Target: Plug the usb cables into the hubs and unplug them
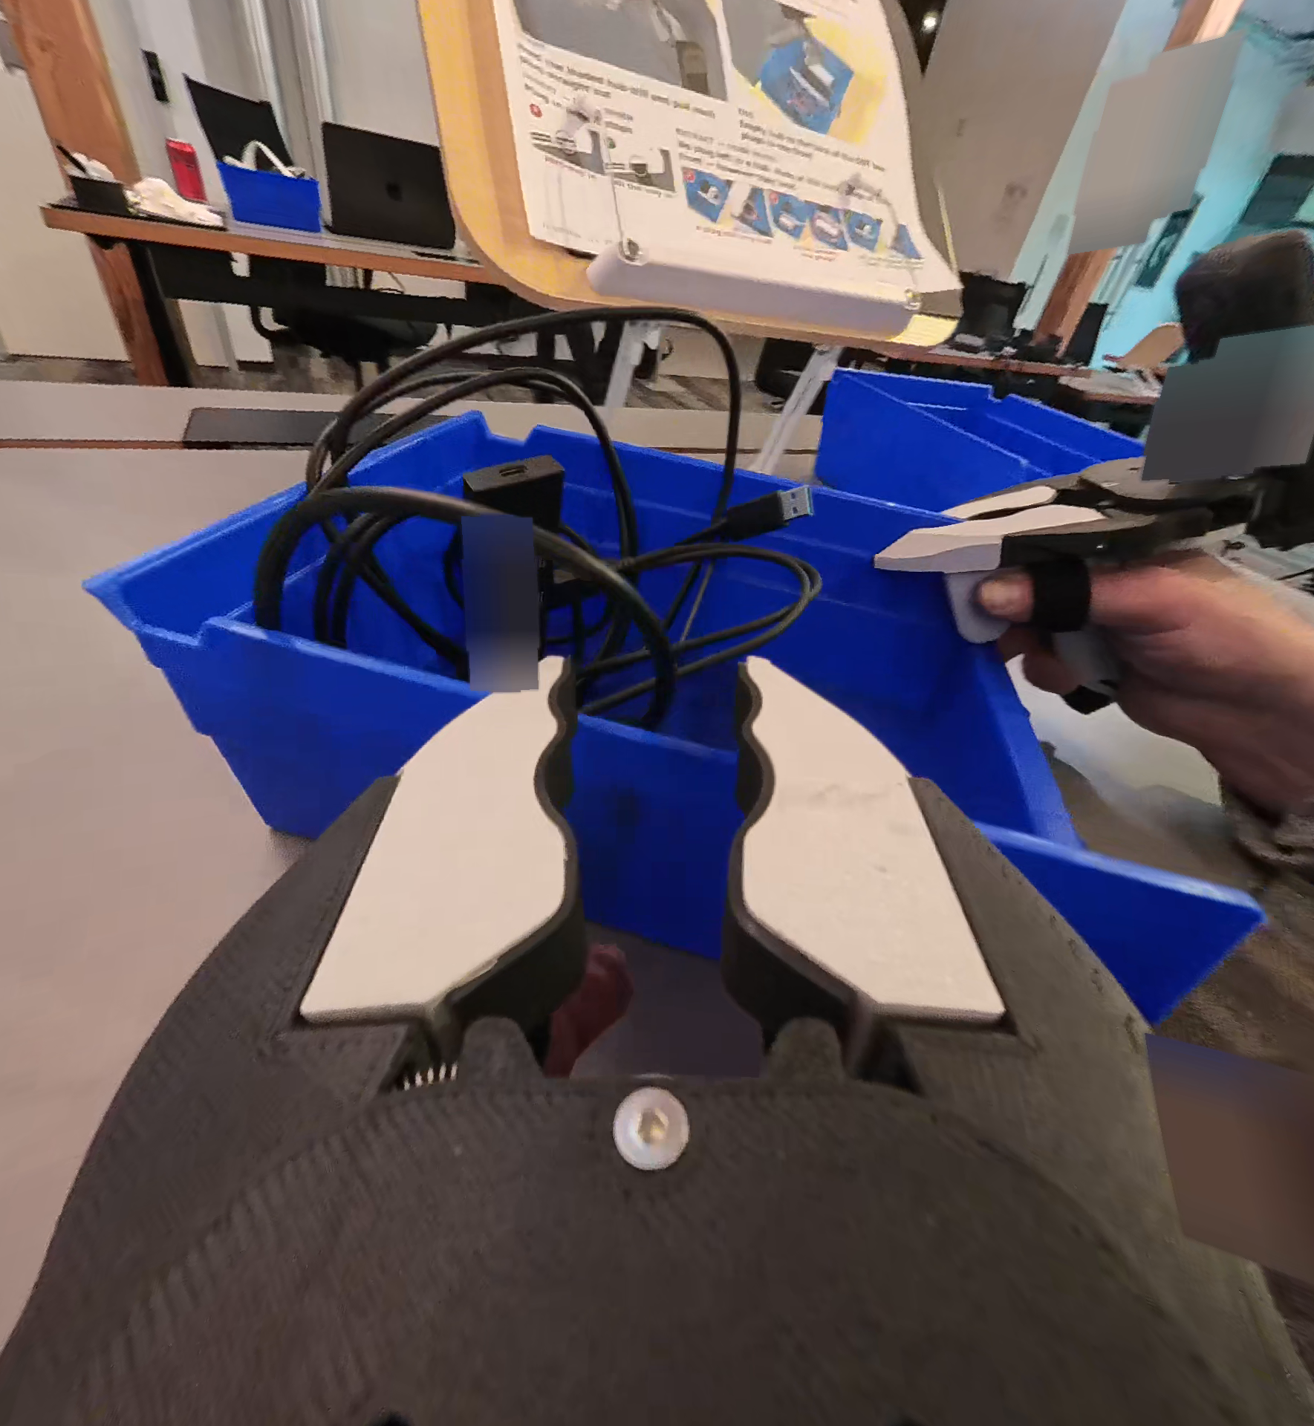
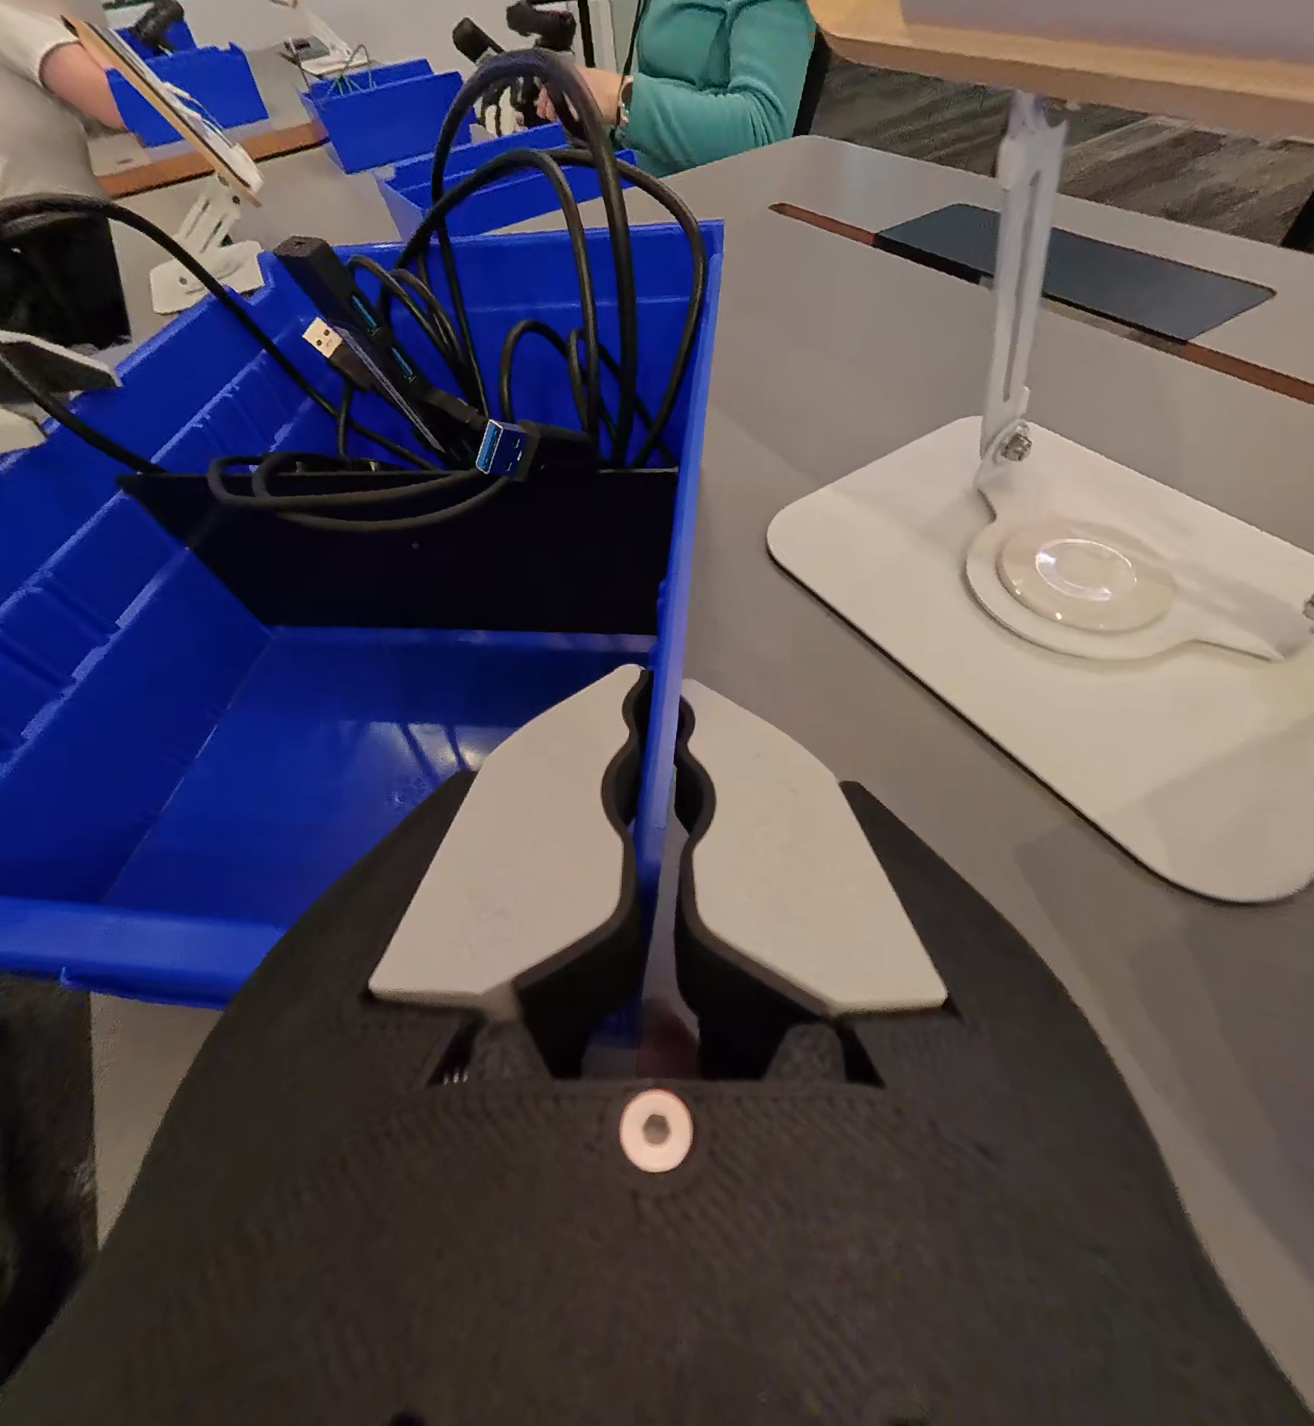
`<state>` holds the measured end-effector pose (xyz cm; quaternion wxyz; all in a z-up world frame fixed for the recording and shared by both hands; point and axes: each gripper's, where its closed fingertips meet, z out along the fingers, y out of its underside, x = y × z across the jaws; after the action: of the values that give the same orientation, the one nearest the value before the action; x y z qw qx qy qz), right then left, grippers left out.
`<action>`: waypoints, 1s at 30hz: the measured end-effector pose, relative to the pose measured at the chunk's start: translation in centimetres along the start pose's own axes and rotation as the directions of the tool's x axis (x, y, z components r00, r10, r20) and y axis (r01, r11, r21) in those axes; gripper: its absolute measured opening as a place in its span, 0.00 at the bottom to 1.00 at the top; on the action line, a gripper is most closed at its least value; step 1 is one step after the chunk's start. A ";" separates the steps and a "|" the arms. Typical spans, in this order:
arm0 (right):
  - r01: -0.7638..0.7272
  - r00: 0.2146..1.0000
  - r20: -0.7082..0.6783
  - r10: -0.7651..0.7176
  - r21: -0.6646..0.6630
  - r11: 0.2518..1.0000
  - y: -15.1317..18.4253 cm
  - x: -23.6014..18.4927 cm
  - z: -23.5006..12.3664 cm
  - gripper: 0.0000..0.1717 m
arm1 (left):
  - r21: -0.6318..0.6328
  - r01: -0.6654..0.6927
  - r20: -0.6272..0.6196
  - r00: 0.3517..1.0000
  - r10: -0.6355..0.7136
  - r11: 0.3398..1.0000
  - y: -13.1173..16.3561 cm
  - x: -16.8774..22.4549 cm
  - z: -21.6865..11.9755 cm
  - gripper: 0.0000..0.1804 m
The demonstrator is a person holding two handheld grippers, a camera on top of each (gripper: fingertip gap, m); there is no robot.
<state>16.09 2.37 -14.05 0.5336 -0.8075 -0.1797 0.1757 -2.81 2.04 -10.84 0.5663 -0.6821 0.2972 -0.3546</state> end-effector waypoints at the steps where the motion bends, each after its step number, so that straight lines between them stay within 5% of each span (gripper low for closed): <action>1: 0.003 1.000 0.002 -0.003 0.001 1.000 -0.2 -0.3 0.5 0.02 | -0.005 -0.009 0.006 1.000 0.009 1.000 0.0 -0.4 0.2 0.20; 8: -0.083 0.994 0.071 0.078 0.059 0.995 -1.2 -2.4 2.9 0.12 | 0.043 -0.009 0.075 0.997 0.006 0.999 -1.9 -5.6 0.7 0.11; 15: -0.162 0.973 0.184 0.139 0.117 0.980 -1.9 -4.5 4.1 0.21 | 0.045 0.029 0.110 0.993 -0.034 0.999 -3.6 -11.1 0.7 0.14; 23: -0.114 0.977 0.200 0.074 0.194 0.974 -2.8 -4.8 1.6 0.15 | 0.000 -0.016 0.055 0.998 0.016 1.000 -1.4 -6.0 -3.2 0.22; 30: 0.006 0.992 0.127 -0.021 0.116 0.993 -1.6 -5.1 1.4 0.15 | -0.032 -0.025 0.117 0.993 0.028 0.999 1.1 -2.9 -3.8 0.34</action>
<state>10.78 1.63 -12.62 0.5681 -0.7611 -0.2084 0.2336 -7.60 2.02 -11.92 0.5771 -0.7062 0.2776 -0.3018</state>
